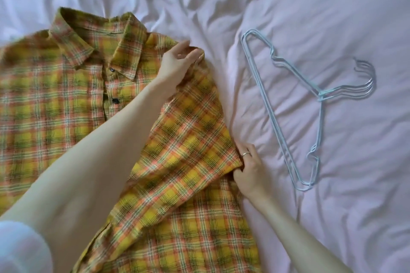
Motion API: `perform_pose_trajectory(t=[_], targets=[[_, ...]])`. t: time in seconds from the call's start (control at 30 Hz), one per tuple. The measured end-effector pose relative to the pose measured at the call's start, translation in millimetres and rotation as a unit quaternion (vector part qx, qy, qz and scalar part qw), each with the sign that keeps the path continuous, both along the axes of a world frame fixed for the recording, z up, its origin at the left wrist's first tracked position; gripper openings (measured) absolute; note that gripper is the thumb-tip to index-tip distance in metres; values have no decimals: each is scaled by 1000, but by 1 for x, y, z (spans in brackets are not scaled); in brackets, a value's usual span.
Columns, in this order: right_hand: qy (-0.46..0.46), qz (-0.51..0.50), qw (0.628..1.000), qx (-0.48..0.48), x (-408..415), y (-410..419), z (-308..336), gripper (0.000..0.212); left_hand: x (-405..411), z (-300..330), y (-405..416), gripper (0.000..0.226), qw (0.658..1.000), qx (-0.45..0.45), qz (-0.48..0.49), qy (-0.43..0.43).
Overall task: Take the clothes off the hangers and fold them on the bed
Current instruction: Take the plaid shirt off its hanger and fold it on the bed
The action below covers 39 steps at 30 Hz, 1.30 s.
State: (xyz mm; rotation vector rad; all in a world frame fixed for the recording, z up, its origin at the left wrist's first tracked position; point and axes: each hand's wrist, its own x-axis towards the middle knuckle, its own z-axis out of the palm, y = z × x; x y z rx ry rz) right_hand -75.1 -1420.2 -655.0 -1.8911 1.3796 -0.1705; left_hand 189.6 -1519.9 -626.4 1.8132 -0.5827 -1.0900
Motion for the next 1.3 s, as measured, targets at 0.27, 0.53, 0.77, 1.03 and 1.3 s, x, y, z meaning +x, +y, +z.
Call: perform_pose_trajectory(t=[0.27, 0.53, 0.77, 1.03, 1.3], targets=[[14, 107, 972, -206, -1, -2, -13, 100, -11, -14, 28, 33, 973, 104, -92, -182], [93, 134, 945, -283, -7, -7, -13, 76, -19, -12, 18, 39, 973, 61, -48, -216], [113, 105, 965, -214, -9, 13, 1, 66, -8, -8, 108, 41, 929, 51, -68, -359], [24, -220, 949, 223, -3, 21, 16, 8, -6, -14, 209, 39, 879, 169, -149, -419], [99, -168, 976, 94, -16, 7, 15, 29, -10, -2, 212, 35, 885, 155, -128, -421]])
